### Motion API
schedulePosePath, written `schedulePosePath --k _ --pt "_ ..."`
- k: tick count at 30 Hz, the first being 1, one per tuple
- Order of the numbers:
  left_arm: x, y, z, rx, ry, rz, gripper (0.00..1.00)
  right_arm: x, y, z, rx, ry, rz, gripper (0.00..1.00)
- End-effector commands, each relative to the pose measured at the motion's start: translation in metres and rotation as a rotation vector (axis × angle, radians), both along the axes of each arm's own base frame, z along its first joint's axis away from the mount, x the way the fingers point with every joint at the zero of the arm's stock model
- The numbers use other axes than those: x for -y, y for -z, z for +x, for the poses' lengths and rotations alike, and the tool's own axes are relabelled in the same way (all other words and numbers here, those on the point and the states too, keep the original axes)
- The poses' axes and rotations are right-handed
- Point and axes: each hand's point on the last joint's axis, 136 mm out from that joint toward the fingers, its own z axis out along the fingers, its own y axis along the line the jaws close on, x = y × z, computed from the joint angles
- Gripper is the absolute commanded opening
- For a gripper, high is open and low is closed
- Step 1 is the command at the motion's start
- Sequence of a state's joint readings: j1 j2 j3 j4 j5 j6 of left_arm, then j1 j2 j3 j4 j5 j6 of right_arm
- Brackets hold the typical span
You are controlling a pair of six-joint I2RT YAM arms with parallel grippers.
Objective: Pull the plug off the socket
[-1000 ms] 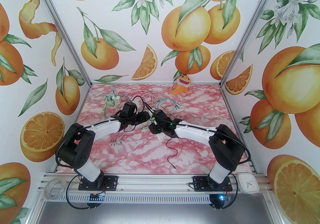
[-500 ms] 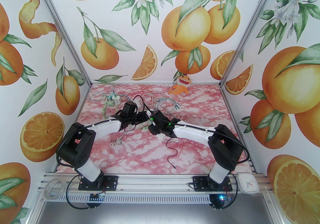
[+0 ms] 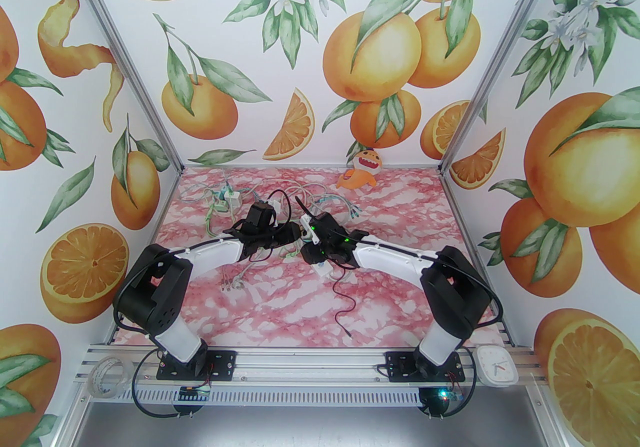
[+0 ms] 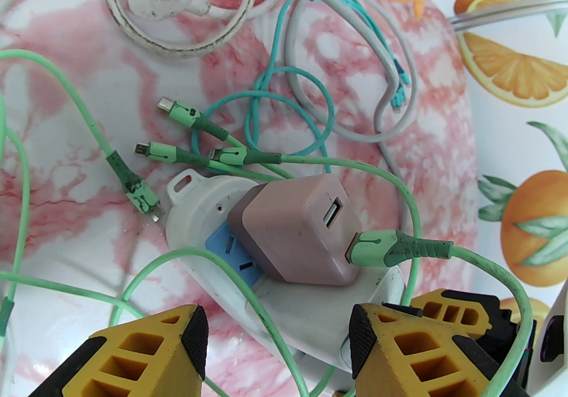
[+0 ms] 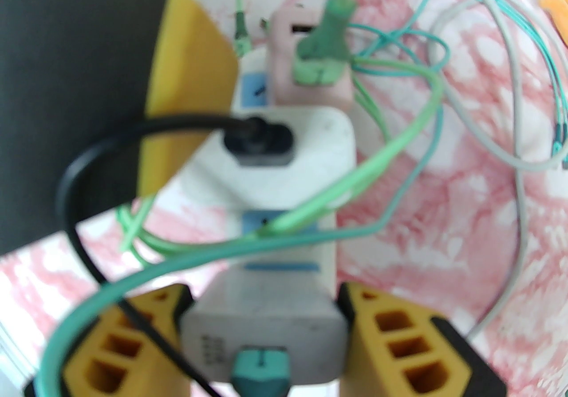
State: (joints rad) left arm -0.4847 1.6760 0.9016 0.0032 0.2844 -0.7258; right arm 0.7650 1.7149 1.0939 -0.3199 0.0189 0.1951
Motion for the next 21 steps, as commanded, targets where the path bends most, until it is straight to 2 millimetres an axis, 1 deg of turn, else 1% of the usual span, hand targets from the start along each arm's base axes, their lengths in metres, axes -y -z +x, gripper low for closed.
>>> schedulePosePath --k 1,4,7,9,15,21 --pt "-0.024 0.057 -0.030 -0.172 -0.003 0.165 0.57 -0.012 -0.031 -0.003 0.108 -0.032 -0.025 0.36" --pt "-0.023 0.058 -0.030 -0.173 0.004 0.172 0.56 -0.016 -0.022 -0.010 0.135 -0.062 -0.112 0.36" --pt "-0.023 0.058 -0.030 -0.172 0.008 0.177 0.56 -0.014 -0.018 -0.013 0.129 -0.049 -0.119 0.36" --pt "-0.024 0.059 -0.031 -0.174 0.009 0.181 0.56 -0.014 -0.023 -0.012 0.133 -0.038 -0.097 0.36" --pt "-0.026 0.059 -0.031 -0.174 0.013 0.195 0.56 -0.010 -0.046 -0.005 0.139 -0.019 -0.044 0.37" --pt "-0.027 0.059 -0.029 -0.172 0.014 0.201 0.56 0.009 -0.053 0.002 0.099 0.017 0.010 0.37"
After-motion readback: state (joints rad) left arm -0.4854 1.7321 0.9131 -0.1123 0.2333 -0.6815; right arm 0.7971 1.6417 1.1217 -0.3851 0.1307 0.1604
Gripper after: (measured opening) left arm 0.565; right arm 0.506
